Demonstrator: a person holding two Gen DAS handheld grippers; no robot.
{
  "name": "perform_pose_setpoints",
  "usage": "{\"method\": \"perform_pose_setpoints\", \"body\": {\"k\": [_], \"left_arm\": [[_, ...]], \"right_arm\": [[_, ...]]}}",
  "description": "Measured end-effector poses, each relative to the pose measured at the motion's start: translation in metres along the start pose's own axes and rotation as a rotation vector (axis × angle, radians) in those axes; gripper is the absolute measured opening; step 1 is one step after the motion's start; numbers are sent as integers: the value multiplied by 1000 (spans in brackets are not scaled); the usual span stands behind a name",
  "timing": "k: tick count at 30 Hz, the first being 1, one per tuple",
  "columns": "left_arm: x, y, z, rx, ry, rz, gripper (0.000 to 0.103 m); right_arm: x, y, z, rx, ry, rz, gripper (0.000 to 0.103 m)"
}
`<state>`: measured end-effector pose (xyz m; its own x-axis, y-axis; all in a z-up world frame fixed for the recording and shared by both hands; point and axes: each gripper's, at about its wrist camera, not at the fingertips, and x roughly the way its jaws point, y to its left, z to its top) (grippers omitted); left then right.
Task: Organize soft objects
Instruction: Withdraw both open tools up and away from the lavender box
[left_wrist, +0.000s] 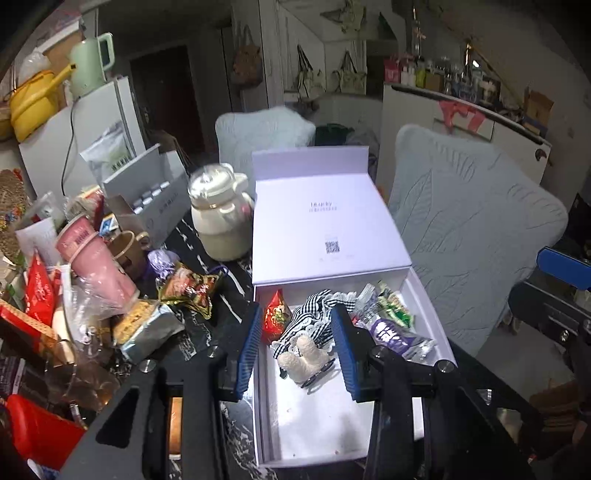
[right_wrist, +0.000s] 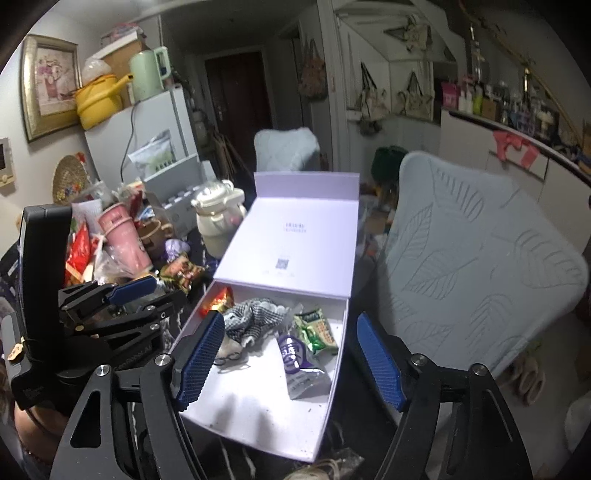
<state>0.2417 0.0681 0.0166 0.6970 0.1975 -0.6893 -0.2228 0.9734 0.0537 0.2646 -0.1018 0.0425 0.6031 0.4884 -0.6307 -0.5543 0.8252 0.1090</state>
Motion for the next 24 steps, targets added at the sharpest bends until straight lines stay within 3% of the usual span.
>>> {"method": "perform_pose_setpoints", "body": {"k": [5,7,9,11,14,20,24], "left_arm": [[-42,-1,1,-10,-60,-1,39],[-56,-1,1,-15,-78,-3,46],[-76,0,-1,-25,-109,2,81],[-93,0,-5,-27,-156,14,89],[-119,-3,-10,-15,-193,42,89],[-151,-5,-25,-8,-218,27,89],[-168,-8,-39,6,-238,-20,89]], "right_arm": [[-38,7,3,-9,-69,-2,81],[-52,9,3,-17,-93,-2,81],[-64,12,3,-22,-110,-9,81],[-77,16,1,-32,-126,-7,81],[-95,22,-5,-44,-143,-5,82],[-133,34,-23,-68,-179,3,82],[-151,41,-36,-86,-195,2,85]]}}
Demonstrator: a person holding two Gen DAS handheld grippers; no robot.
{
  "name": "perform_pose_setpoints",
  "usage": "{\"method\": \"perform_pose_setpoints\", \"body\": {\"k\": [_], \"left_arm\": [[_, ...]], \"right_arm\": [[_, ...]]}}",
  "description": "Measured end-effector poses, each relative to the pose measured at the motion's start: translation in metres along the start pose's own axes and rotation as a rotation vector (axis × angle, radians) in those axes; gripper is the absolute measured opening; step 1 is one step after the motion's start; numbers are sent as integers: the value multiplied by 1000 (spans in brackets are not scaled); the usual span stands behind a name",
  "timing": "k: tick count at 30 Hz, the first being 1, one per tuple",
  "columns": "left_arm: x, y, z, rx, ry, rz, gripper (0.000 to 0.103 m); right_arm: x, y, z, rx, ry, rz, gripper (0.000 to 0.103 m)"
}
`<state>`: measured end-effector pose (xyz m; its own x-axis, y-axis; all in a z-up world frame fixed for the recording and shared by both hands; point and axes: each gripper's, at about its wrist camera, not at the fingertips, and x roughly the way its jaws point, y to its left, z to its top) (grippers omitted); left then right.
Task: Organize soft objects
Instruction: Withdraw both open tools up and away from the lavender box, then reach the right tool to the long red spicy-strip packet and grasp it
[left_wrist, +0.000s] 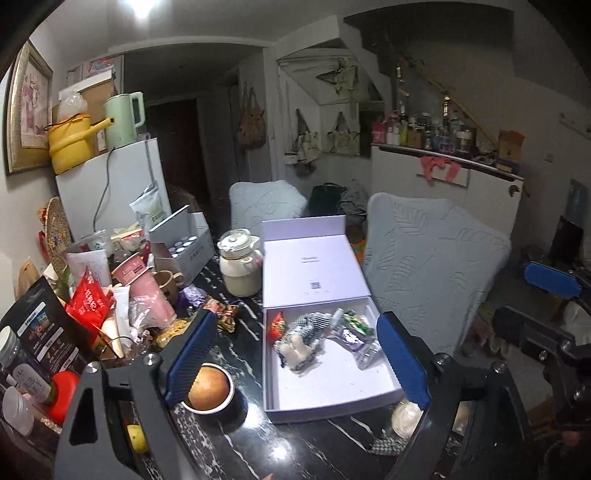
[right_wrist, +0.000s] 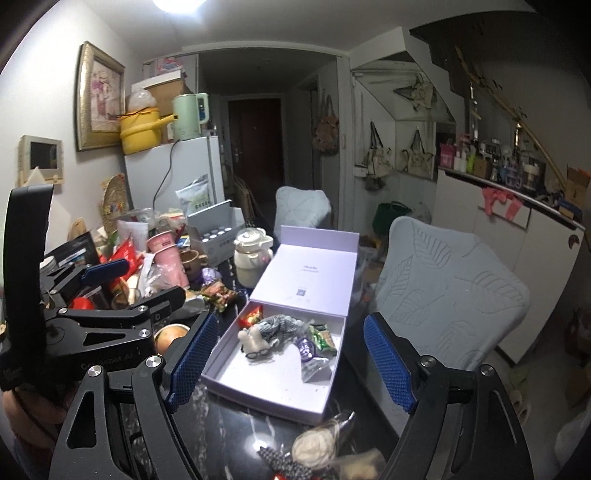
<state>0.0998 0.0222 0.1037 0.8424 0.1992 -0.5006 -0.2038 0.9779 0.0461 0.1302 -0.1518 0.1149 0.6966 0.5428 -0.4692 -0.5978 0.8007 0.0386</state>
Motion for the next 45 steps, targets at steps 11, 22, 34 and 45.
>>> {"method": "perform_pose_setpoints", "body": {"k": [11,22,34,45], "left_arm": [[-27,-11,-39,24,16,-56,89],[-34,-28,-94,68,68,-65,89],[-22,-37,-162,52,228,-166,89],[-2,-40,-211,35,355,-195,89]], "right_arm": [[-38,16,-35,-54,-34,-25,89],[-55,21,-97,-7,-4,-47,90],[-56,11,-171,78,112,-55,90],[-33,0,-222,133,249,-110,90]]}}
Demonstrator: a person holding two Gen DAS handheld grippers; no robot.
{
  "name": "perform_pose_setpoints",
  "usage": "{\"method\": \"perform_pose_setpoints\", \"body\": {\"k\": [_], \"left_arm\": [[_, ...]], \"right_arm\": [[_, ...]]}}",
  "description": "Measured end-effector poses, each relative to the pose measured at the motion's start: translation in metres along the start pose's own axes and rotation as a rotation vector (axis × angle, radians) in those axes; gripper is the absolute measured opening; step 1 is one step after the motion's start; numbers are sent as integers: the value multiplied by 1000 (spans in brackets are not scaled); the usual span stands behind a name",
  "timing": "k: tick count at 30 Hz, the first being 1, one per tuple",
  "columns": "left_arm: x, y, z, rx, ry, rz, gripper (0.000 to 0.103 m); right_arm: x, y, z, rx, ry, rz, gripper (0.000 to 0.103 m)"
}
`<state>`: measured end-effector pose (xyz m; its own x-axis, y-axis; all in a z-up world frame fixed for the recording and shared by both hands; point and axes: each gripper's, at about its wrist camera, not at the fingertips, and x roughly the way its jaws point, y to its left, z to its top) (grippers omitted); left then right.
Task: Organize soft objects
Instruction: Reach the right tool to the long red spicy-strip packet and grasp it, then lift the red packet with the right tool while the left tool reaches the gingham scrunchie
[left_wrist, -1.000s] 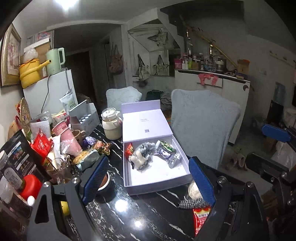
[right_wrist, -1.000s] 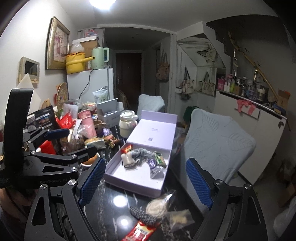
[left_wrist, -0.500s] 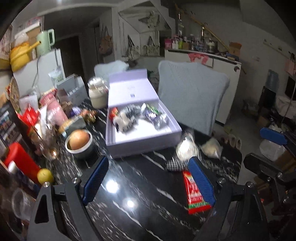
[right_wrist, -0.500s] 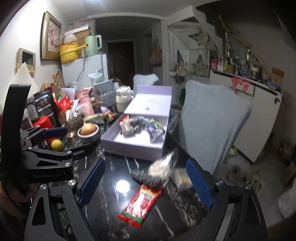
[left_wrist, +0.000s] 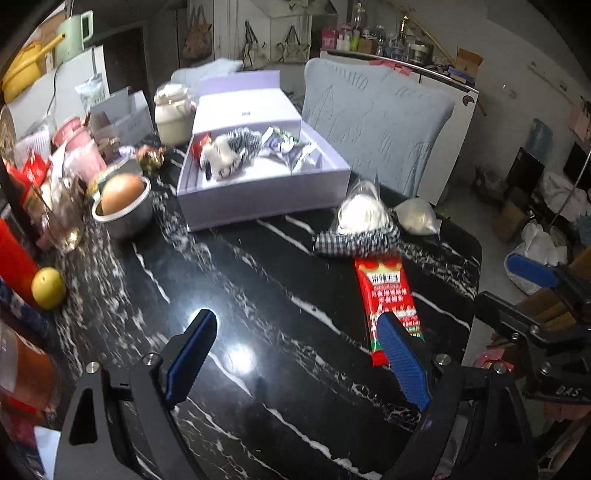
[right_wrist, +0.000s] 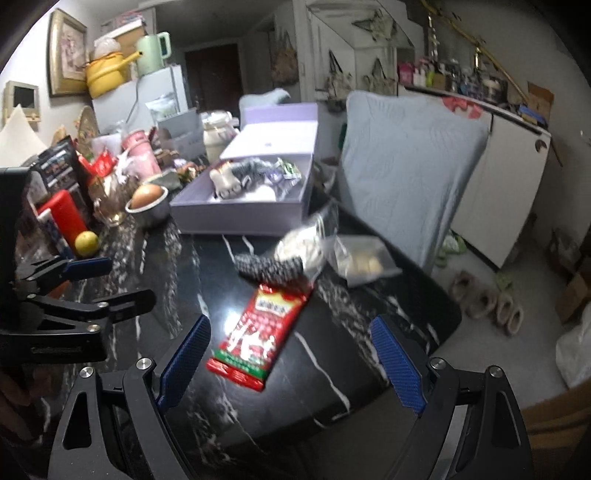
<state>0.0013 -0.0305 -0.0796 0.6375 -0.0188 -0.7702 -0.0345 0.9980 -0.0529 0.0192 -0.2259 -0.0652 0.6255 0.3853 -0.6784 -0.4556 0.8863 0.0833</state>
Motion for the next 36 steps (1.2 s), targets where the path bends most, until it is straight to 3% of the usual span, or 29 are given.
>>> {"method": "perform_pose_setpoints", "body": {"k": [5,14,23,27,31,33,36], "left_arm": [[18,8,-13,-18,51,-3,89],[27,26,-19,-79,57,14,89],[29,49,-20,-153,70,12,89],[27,57,-21,-177,76,7,89],[30,61,-23,-201,94,-3,89],[31,62,-24,-205,97,-9,89],[29,60,-24,-203,93,-12,89]], "right_arm": [[26,3,-11,14,71,25,90],[68,11,-14,64,158,44,88],[99,25,-4,75,189,28,88],[110,34,-5,24,202,-31,88],[112,43,-10,-54,167,-76,74],[110,41,-10,-49,154,-83,59],[108,40,-10,-57,149,-72,53]]}}
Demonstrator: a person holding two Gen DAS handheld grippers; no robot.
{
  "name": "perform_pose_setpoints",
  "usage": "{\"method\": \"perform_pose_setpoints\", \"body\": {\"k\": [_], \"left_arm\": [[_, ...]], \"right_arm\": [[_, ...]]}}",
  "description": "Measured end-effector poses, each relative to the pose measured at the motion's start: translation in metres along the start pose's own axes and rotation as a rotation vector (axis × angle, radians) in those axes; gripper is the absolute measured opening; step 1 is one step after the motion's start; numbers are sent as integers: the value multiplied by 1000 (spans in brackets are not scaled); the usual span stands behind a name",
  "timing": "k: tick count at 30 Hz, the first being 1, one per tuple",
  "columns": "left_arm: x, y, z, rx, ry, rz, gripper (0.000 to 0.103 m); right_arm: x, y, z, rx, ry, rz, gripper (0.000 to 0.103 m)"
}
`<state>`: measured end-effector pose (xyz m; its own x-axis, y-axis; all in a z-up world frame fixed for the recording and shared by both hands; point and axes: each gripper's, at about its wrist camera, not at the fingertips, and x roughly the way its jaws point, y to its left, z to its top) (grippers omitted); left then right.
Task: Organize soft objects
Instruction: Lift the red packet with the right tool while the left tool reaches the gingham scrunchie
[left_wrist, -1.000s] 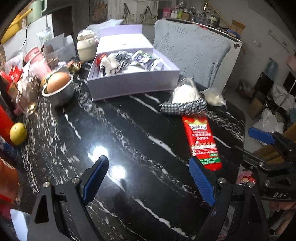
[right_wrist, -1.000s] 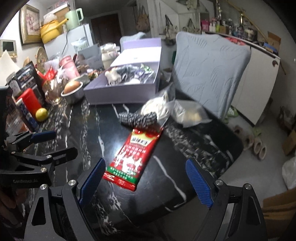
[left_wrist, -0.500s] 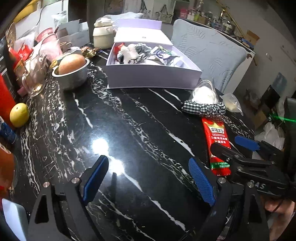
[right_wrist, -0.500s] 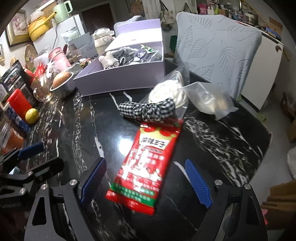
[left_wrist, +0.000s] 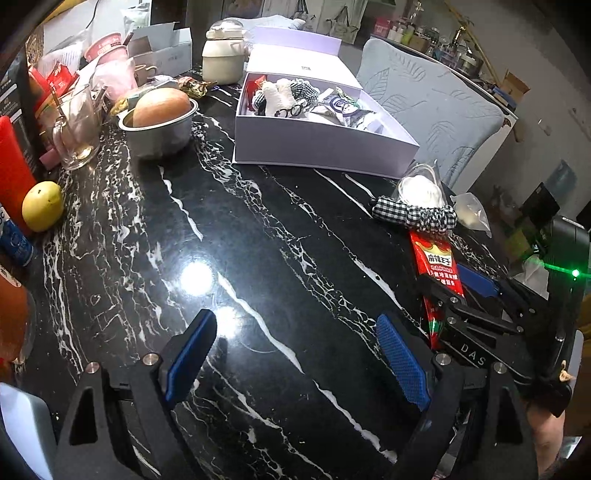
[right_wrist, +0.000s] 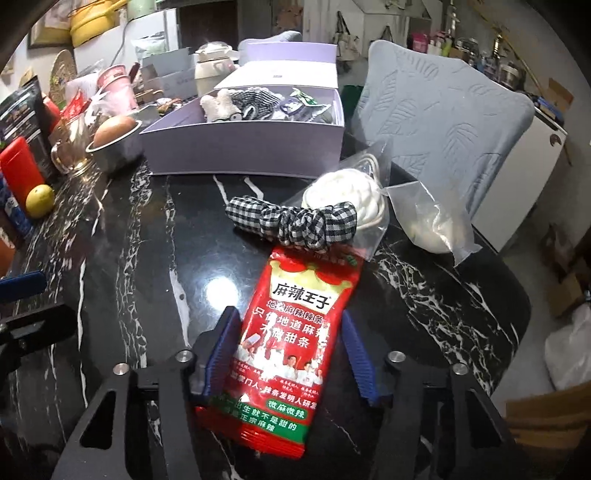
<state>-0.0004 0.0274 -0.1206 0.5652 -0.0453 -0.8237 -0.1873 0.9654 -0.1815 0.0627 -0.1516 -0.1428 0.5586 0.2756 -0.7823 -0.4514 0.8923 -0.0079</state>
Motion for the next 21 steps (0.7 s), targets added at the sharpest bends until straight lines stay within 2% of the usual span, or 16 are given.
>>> {"method": "perform_pose_setpoints", "body": {"k": [5,10,17,21], "left_arm": [[-7,-6,2,19,-24,4,89],[-8,-12,8,25,-38,-4,89],[-4,-30,15,48,-48,-47,89],[6,-47,24,79,-45,-75,89]], "right_arm": [[-5,-7,-3,37,-3,63,48],[-14,-14,-11,73,0,136,47],[-31,-33,-20,116,-15,150,47],[-39,-50,-21,147,-35,124,47]]}}
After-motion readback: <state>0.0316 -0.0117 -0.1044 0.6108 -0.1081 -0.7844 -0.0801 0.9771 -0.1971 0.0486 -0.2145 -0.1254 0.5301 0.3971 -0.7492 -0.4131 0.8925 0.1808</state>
